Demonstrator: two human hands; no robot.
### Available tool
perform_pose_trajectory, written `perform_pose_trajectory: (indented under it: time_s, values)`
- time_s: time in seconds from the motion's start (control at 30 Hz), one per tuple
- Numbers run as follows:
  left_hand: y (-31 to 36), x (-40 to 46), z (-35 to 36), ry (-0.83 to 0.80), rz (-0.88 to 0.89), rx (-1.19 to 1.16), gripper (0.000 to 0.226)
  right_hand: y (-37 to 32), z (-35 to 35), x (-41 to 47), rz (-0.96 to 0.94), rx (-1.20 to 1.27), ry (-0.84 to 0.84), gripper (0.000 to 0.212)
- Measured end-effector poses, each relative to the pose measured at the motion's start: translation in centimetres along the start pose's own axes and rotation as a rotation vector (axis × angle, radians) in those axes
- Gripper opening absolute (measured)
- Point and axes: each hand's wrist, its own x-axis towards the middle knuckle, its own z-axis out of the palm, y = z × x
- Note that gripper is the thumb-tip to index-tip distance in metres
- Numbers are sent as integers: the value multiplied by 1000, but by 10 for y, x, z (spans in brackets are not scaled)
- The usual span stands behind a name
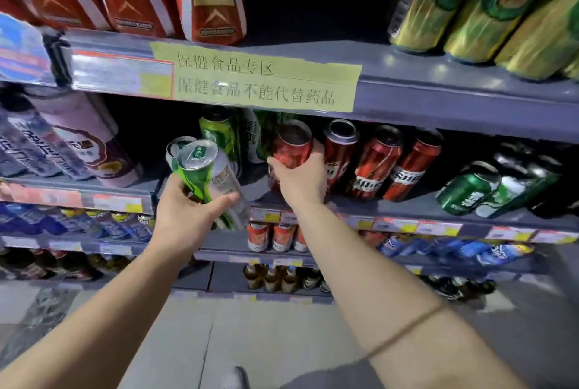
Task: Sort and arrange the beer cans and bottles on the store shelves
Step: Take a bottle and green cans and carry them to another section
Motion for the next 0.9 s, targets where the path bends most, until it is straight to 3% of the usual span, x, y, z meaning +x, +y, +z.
perform_pose_trajectory:
  time_s: [0.2,0.37,0.53,0.63,0.9]
  values:
    - [11,10,31,-70,85,-11,56,27,-56,-47,-124,398,166,66]
    - [21,17,57,-78,89,-13,59,62,-126,-53,-145,471,352,60]
    - [22,17,68,-15,67,-10,59,90,-176,-11,-67,288,489,54]
    - [20,14,70,18,47,-7,60,97,-186,15,7,165,458,61]
    - [28,7,76,59,22,-7,61,104,-195,65,75,-5,350,57]
